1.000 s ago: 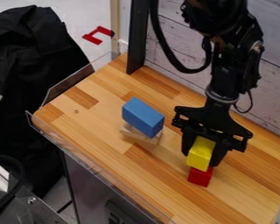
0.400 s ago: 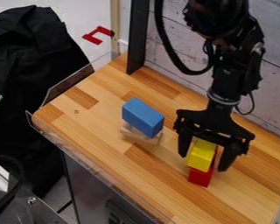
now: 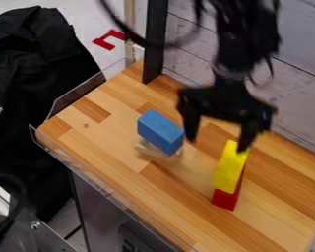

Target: Take the yellow rectangular and put it on the top of the red rectangular

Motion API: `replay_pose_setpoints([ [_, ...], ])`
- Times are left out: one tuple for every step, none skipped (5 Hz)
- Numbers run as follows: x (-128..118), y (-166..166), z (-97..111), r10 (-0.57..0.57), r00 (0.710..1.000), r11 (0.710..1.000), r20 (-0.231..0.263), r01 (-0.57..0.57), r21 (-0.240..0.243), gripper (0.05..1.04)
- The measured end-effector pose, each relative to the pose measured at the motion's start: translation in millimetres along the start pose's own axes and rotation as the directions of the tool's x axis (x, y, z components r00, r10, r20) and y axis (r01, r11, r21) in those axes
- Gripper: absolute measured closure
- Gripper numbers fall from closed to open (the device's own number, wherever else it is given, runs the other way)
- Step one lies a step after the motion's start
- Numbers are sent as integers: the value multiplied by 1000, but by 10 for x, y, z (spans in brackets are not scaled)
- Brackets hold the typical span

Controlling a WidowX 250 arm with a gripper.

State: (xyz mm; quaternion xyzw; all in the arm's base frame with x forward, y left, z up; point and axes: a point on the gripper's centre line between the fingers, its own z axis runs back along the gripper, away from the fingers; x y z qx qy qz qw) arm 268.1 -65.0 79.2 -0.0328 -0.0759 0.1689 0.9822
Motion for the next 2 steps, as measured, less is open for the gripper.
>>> replay_pose_setpoints([
  [77,134,133,20,999,1000,50,-20,-4,83],
  [122,239,32,-35,999,999,30,34,31,83],
])
